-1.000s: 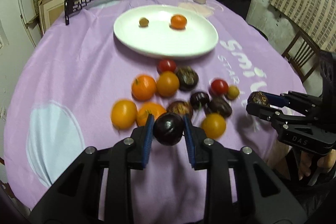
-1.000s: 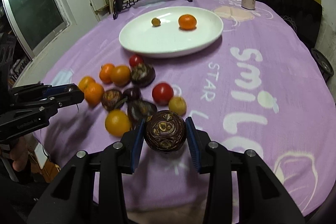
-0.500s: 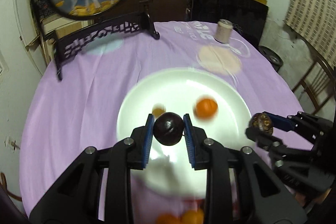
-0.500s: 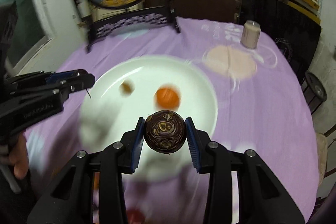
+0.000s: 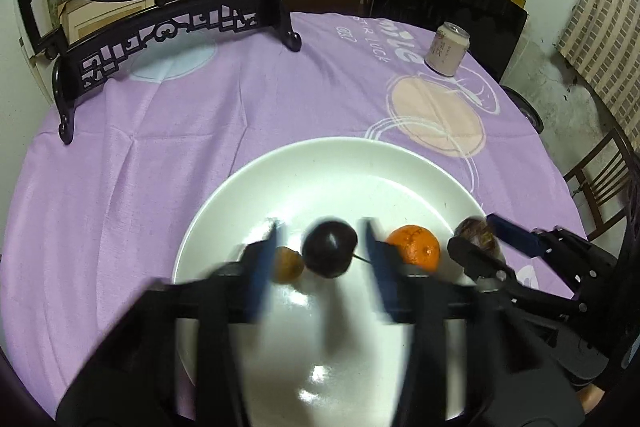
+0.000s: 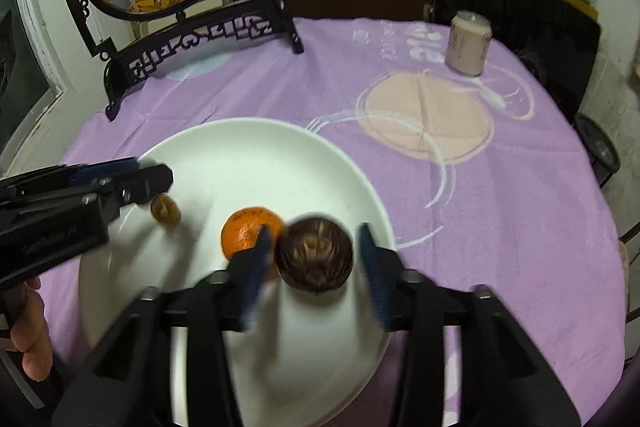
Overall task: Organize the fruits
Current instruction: 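Carry the mangosteen and dark cherry to the plate and release them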
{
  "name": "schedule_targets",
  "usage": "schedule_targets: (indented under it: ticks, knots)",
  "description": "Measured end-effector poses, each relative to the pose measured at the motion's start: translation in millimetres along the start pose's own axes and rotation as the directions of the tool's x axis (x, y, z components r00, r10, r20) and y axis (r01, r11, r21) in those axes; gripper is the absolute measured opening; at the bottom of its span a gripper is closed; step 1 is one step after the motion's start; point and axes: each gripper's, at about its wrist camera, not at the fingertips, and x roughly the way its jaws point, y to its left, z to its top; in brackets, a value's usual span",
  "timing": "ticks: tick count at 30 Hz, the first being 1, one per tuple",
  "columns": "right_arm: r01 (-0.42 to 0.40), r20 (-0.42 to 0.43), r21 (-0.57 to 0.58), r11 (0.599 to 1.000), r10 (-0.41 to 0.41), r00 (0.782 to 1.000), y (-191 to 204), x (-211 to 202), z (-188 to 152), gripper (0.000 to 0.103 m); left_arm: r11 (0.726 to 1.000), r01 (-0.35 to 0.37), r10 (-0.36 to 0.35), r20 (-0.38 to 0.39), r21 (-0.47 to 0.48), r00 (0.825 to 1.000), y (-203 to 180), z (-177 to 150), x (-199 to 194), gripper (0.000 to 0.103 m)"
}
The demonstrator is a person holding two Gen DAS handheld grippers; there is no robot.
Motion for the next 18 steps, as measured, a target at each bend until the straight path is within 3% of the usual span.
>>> schedule_targets:
  ticks: [4,10,14,18]
  knots:
    - [0.039,0.06,-0.028,0.999,-0.037,0.997,2.4,-14.0,-5.1,0.06,1.0,-0.014,0.015,0.038,-0.019,0.999,1.7,-3.0,-17.9,0.059]
    - [0.075,0.145,-0.099,0.992,-0.06,0.988,13.0,-42.7,-24.9,0.06,0.999,-0.02,0.024,0.149,-0.032,0.989,0.1,-31.9,-80.9,0.059]
    - [0.066,0.181,-0.106,0.992,-0.046,0.982,20.3,-66.4,-45.1,0.06,0.998,0.009,0.005,0.236,-0.059,0.972,10.4,-84.4,-131.0,0.061]
    - [-0.011,0.151,-0.107,0.994,0.027,0.988,28.9,-102.3,-89.6,0.06,0.999,-0.033,0.036,0.216,-0.019,0.976,25.4,-152.2,-153.0,0.061]
